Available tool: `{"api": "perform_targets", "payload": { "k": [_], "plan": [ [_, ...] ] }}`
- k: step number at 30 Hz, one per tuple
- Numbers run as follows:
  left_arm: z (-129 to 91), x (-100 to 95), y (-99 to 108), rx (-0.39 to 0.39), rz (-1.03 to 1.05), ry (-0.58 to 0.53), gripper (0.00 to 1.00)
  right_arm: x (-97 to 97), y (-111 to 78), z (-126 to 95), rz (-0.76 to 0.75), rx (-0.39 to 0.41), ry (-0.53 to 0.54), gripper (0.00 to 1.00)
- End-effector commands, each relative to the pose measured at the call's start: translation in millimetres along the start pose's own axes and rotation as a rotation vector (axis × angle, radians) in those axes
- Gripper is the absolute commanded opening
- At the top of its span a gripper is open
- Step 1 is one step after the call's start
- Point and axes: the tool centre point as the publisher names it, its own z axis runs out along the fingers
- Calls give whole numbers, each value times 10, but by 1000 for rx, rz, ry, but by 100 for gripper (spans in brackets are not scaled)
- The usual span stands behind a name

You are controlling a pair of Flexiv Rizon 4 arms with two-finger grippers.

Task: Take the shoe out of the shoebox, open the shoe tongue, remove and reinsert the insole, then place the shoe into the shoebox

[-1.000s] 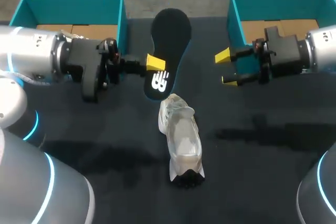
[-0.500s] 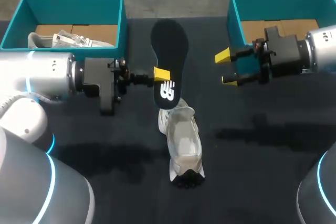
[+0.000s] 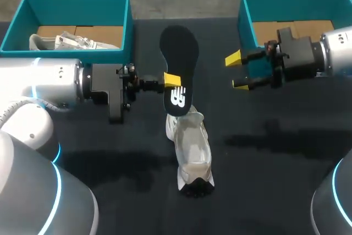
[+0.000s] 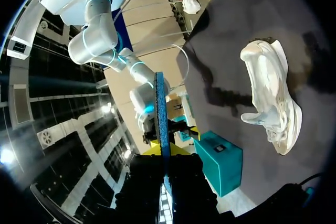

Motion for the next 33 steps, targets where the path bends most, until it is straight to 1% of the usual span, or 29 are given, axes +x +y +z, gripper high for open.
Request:
{"api": "perform_targets", "payload": {
  "k": [1,14,23,28,33],
  "plan": [
    [39,25,-40,-4,0,-25,0,5,27,38,-8,-19,10,100],
    [154,130,-44,-21,-1,-22,0,94,115,175,-71,-48,37,100],
    [248,228,-63,-18,-18,-24,0,159,221,339,-110,-16,49,100],
    [279,241,-51,-36,-32,-32,0,190,222,428,-120,-2,61,100],
    [332,258,-13,-37,-24,-38,0,192,216,512,-119,21,78,100]
  ]
}}
